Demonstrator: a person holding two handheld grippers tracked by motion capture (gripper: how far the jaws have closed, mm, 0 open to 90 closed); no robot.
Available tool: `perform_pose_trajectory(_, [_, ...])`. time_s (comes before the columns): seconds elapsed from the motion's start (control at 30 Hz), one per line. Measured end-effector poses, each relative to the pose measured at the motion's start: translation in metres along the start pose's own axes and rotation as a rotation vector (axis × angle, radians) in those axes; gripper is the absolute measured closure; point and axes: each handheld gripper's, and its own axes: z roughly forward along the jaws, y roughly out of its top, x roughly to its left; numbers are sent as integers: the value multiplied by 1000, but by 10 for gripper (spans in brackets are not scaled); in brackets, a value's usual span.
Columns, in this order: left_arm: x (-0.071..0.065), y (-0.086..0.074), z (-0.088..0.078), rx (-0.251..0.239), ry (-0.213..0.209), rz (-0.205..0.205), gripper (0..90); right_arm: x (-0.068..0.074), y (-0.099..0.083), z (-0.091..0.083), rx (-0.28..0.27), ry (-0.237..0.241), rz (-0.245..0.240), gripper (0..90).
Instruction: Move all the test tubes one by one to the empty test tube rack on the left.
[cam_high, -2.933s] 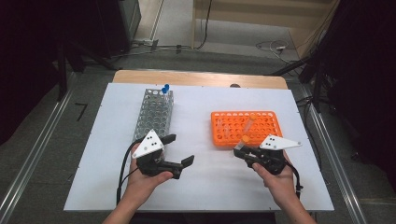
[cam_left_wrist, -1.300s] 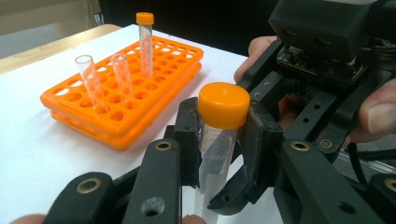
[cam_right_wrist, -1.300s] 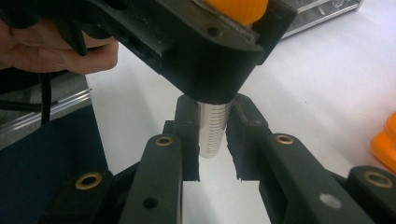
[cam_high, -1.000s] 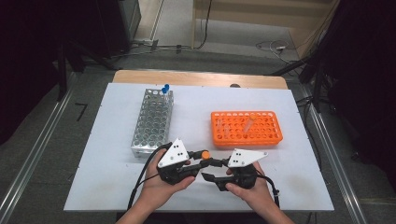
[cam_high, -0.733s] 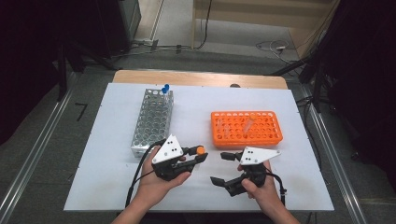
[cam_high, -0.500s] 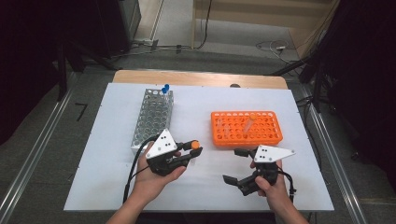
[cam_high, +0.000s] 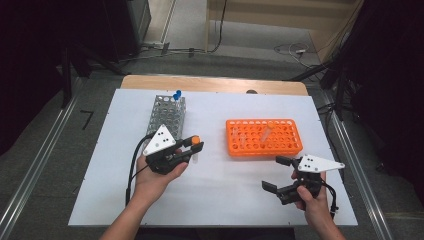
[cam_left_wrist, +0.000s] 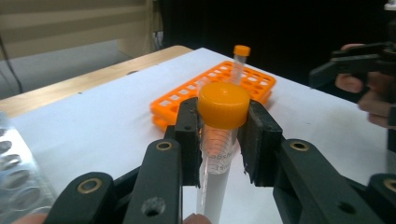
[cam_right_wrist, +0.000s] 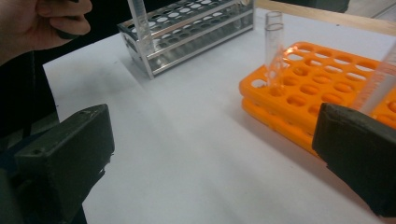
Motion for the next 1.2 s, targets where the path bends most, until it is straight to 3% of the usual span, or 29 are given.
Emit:
perform_pose_trajectory(0.57, [45,14,1,-34,102,-36,707,-27,-23,-33,-6,-86,62,0])
perform_pose_trajectory(0.83, [67,22,6,-52,149,-55,707,-38,-28,-38,-13,-111,86,0])
perform_pose_trajectory(1.2, [93,28,18,-61,204,-80,707,-42,-31,-39,-14,-120,94,0])
